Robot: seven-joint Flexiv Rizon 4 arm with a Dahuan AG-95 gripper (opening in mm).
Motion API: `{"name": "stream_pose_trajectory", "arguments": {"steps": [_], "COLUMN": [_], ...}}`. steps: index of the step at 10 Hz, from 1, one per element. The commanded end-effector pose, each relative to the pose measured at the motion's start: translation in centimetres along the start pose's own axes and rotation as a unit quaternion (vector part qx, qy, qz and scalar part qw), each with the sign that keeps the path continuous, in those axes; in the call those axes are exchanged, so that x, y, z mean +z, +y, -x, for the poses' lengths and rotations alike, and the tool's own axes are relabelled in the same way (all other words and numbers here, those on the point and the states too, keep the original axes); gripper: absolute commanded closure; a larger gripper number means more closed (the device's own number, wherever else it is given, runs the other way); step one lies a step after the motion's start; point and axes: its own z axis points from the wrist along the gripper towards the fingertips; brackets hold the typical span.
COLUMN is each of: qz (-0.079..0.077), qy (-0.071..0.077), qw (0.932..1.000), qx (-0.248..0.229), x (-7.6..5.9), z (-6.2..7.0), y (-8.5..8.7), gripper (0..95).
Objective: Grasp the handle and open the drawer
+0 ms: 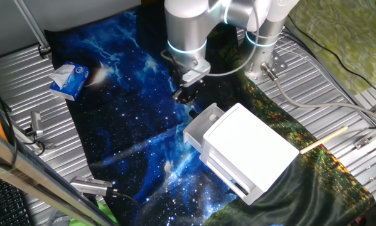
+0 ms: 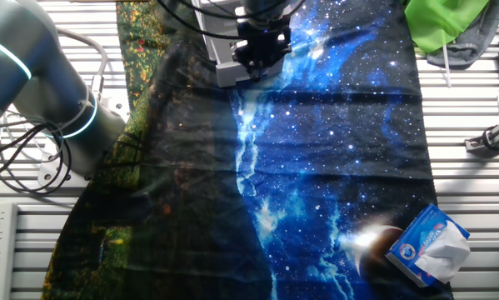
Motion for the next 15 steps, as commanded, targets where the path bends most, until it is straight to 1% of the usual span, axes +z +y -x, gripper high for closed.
{"name": "stream_pose_trajectory", "arguments": {"steps": [1, 2, 3, 4, 5, 6, 7, 8, 9, 10, 11, 12, 13, 14, 15], "qz": [0.005, 0.006, 0.017, 0.014, 0.015, 0.013, 0.013, 0.013, 0.012, 0.008, 0.009, 0.006, -0.001, -0.003, -0.007], "qy": [0.006, 0.011, 0.009, 0.015, 0.013, 0.026, 0.030, 0.032, 0.032, 0.034, 0.033, 0.034, 0.038, 0.043, 0.047], "qw": [0.9866, 0.9739, 0.9572, 0.9515, 0.9485, 0.9425, 0.9368, 0.9343, 0.9318, 0.9325, 0.9325, 0.9325, 0.9347, 0.9363, 0.9378], "qx": [0.163, 0.227, 0.289, 0.307, 0.316, 0.333, 0.348, 0.355, 0.361, 0.360, 0.360, 0.359, 0.353, 0.349, 0.344], "x": [-2.6, -3.2, -3.3, -3.0, -2.8, -2.7, -2.5, -2.1, -1.4, -0.8, 0.0, 0.3, 0.0, -0.3, -0.6], "z": [0.7, 1.1, 2.1, 3.3, 4.1, 5.7, 7.0, 8.2, 10.1, 11.0, 12.0, 12.6, 12.7, 12.5, 12.0], "y": [-2.1, -2.6, -3.2, -3.9, -4.3, -4.9, -5.2, -5.2, -4.8, -4.6, -4.3, -4.5, -4.4, -4.4, -4.4], "gripper": [95.0, 95.0, 95.0, 95.0, 95.0, 95.0, 95.0, 95.0, 95.0, 95.0, 95.0, 95.0, 95.0, 95.0, 95.0]}}
